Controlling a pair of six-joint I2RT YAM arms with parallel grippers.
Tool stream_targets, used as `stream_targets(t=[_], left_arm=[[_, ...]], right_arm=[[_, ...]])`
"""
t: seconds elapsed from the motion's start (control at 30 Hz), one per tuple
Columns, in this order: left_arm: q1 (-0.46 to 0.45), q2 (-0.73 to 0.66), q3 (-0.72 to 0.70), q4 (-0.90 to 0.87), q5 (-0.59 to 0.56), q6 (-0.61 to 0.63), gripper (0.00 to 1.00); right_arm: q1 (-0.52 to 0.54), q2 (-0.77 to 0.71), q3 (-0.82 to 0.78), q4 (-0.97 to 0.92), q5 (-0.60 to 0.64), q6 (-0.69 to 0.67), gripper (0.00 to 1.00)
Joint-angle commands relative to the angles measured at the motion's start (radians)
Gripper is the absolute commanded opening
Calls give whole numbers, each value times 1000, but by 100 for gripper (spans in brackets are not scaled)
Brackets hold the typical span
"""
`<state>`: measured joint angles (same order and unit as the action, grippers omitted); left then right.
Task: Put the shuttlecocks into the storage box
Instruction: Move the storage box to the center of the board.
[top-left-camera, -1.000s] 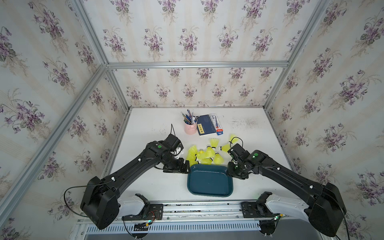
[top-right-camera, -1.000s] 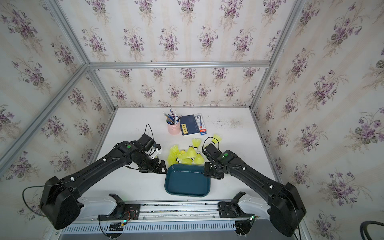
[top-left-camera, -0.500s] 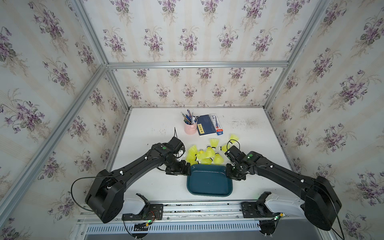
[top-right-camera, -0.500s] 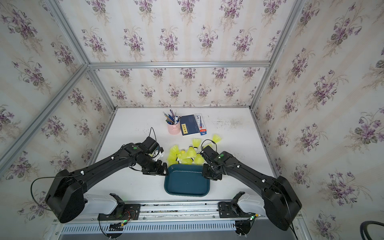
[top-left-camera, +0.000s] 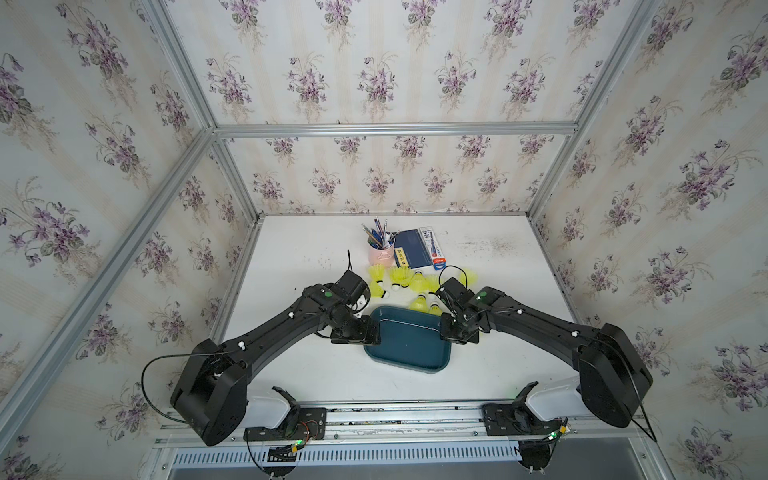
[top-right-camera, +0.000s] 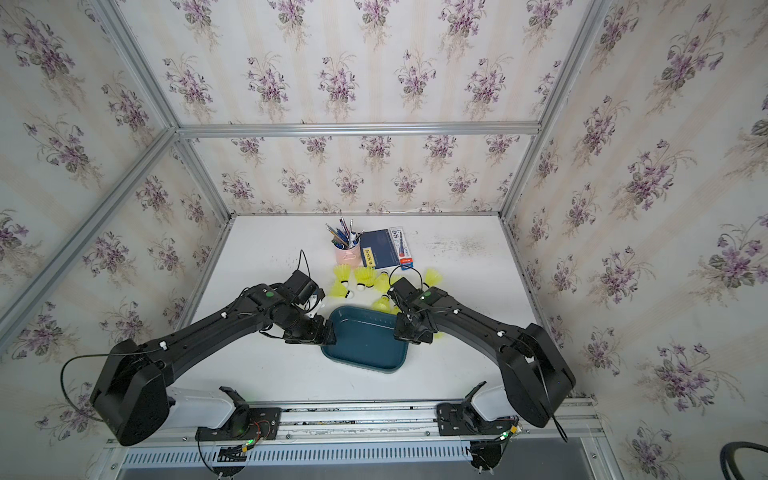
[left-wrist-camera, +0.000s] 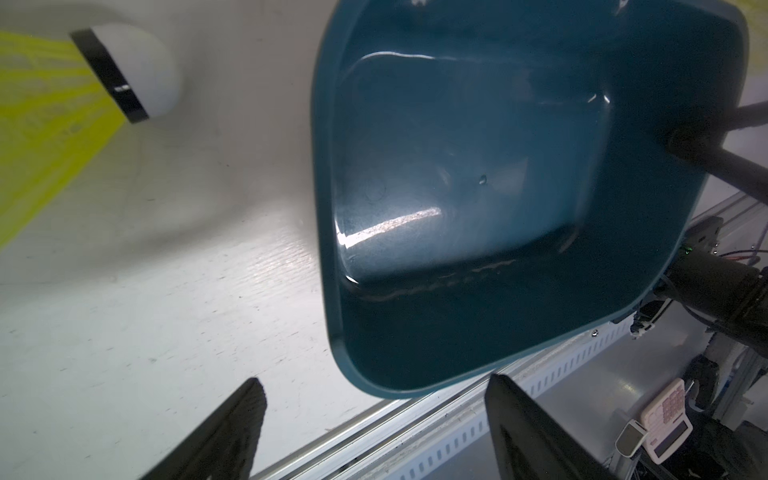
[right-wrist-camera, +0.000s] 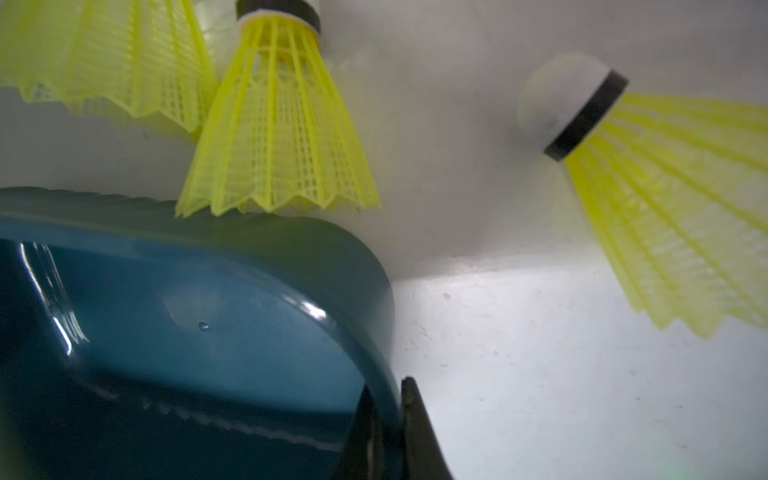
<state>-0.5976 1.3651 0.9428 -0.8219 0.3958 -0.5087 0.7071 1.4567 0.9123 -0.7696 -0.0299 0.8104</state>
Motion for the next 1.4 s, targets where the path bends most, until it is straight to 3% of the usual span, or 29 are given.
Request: stream_targets(t=[0.0, 0.23, 0.47, 0.7, 0.9, 1.23, 1.37], left_arm=[[11, -8, 14, -22, -31, 5, 86], [49, -13, 33, -47, -32, 11, 86], [105, -31, 50, -78, -32, -16, 86], [184, -51, 51, -87, 6, -144, 86], [191, -43, 74, -87, 26, -287, 84], [203, 9, 88, -83, 43, -608, 82], [206, 22, 78, -44, 36, -745, 78]], right_arm=[[-1, 44, 37, 10, 45, -34, 3], [-13, 130, 96, 13, 60, -135, 3], [-15, 115, 65, -6, 25, -205, 3], [-12, 68, 35, -63, 33, -228, 7], [2, 49, 50, -96, 43, -224, 10], [22, 41, 78, -99, 13, -195, 43], [22, 23, 131, -139, 13, -190, 51]])
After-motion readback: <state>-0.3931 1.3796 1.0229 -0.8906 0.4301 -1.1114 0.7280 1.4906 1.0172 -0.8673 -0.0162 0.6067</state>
